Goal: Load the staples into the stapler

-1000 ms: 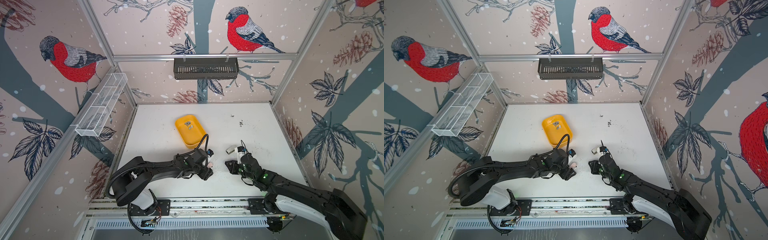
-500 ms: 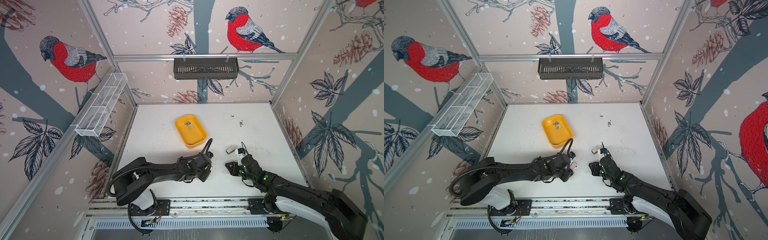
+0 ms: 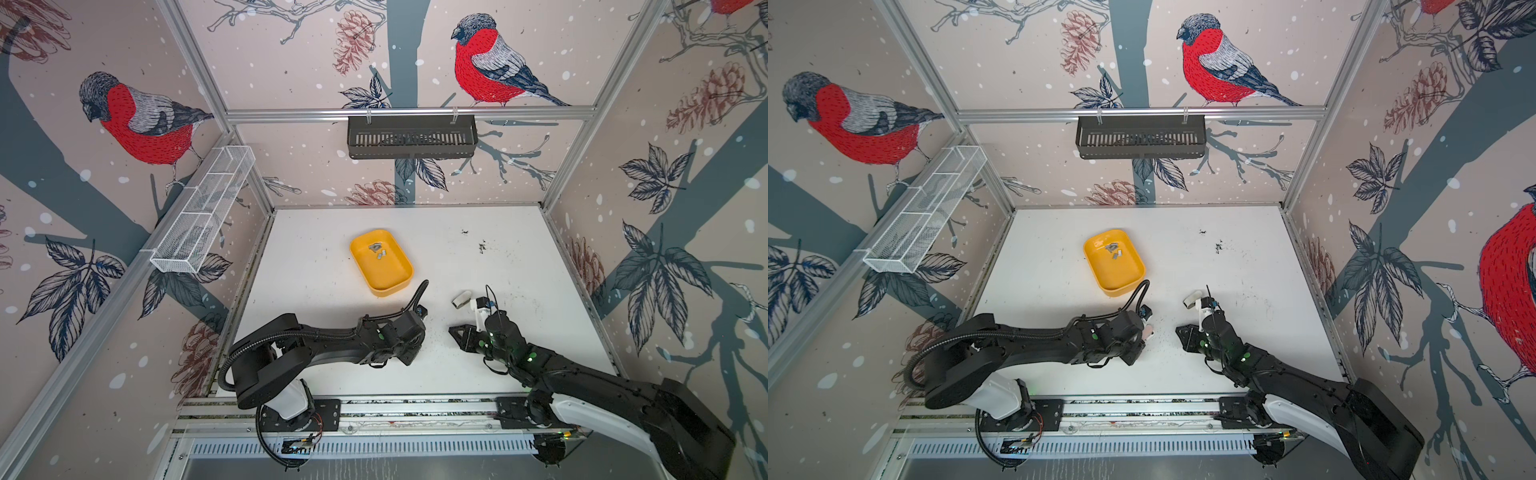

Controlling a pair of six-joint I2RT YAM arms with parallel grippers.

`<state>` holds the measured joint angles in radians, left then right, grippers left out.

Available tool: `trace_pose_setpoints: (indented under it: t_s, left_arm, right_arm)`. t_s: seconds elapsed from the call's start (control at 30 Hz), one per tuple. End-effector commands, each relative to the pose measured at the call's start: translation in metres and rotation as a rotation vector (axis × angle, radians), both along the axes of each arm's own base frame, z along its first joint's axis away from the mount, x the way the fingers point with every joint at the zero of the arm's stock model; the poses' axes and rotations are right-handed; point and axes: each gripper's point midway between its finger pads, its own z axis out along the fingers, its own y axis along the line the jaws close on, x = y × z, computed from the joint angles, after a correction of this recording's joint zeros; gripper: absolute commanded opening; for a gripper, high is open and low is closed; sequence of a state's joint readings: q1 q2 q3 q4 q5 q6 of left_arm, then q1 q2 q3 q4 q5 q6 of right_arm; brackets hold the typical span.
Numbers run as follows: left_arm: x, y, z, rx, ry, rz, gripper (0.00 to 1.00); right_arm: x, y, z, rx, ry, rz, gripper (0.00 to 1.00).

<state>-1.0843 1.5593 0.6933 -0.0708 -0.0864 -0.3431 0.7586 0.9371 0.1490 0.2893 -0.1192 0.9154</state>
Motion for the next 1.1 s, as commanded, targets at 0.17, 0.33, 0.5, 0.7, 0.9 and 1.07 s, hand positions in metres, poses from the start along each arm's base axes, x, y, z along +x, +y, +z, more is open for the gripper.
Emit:
trace_pose_setpoints:
  t_s: [0.17, 0.33, 0.5, 0.7, 0.9, 1.07]
  left_arm:
    - [0.001, -0.002, 0.006, -0.007, -0.018, 0.007, 0.26]
    - [0.0, -0.006, 0.024, -0.063, -0.044, -0.015, 0.25]
    - [-0.001, -0.011, 0.037, -0.099, -0.053, -0.04, 0.24]
    - [0.0, -0.016, 0.048, -0.125, -0.064, -0.045, 0.24]
    - [-0.001, -0.019, 0.054, -0.148, -0.067, -0.051, 0.24]
    - [-0.002, -0.019, 0.06, -0.169, -0.07, -0.057, 0.24]
  right_arm:
    - [-0.003, 0.014, 0.021, 0.198, 0.028, 0.03, 0.25]
    - [-0.003, 0.02, 0.038, 0.284, 0.035, 0.038, 0.36]
    - [-0.006, 0.031, 0.052, 0.369, 0.053, 0.079, 0.46]
    - [-0.003, 0.037, 0.059, 0.397, 0.059, 0.084, 0.64]
    - [-0.005, 0.046, 0.061, 0.396, 0.069, 0.106, 0.73]
    - [-0.003, 0.051, 0.058, 0.381, 0.071, 0.105, 0.74]
